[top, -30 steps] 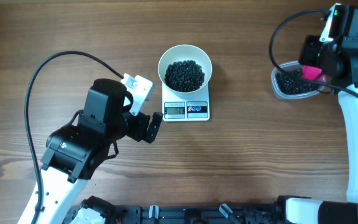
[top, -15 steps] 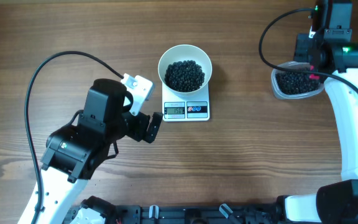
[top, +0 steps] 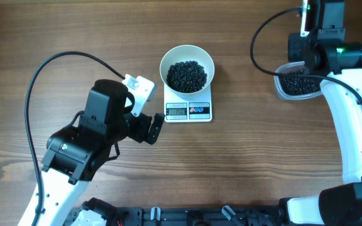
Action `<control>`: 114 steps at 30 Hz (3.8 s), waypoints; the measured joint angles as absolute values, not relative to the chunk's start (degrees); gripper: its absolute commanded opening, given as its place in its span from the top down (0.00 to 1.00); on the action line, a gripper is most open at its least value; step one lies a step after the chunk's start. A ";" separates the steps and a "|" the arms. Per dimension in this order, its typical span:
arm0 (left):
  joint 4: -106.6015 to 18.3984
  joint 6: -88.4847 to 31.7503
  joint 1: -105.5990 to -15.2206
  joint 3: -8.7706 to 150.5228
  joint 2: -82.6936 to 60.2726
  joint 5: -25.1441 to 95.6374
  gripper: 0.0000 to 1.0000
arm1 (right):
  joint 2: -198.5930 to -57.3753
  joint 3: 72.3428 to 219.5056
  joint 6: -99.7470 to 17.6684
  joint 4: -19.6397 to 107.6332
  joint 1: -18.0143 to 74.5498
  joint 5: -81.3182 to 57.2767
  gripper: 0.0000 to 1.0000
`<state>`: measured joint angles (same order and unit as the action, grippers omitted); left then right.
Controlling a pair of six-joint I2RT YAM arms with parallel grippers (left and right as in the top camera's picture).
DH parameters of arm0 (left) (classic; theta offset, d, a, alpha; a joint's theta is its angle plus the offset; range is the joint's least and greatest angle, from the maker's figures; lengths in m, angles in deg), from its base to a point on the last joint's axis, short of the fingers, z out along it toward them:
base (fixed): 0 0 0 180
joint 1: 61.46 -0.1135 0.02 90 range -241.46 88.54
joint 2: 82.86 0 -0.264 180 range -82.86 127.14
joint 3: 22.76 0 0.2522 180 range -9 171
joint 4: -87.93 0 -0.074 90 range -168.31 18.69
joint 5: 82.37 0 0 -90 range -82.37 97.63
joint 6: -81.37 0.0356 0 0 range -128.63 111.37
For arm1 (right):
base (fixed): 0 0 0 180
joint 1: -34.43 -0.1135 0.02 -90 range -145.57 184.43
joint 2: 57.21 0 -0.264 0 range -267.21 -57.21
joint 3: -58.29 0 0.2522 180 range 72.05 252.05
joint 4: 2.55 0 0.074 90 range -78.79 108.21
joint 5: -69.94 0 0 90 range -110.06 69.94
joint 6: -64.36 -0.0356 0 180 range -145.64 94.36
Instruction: Scoop item into bowl and weigh 150g on scale
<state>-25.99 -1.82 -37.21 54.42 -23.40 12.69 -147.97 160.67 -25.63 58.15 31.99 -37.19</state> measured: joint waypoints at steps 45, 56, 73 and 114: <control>-25.97 -1.82 -37.21 54.42 -23.40 12.69 0.00 | -156.21 159.49 -37.74 61.58 57.94 8.01 0.84; -25.99 -1.82 -37.21 54.42 -23.40 12.69 0.00 | -156.21 159.49 -36.67 63.13 57.94 4.16 0.37; -25.97 -1.82 -37.21 54.42 -23.40 12.69 0.00 | -154.66 159.49 -42.59 78.91 57.96 -16.51 0.00; -25.93 -1.82 -37.21 54.44 -23.40 12.71 0.00 | -125.83 130.22 -23.99 33.63 21.77 -13.12 0.00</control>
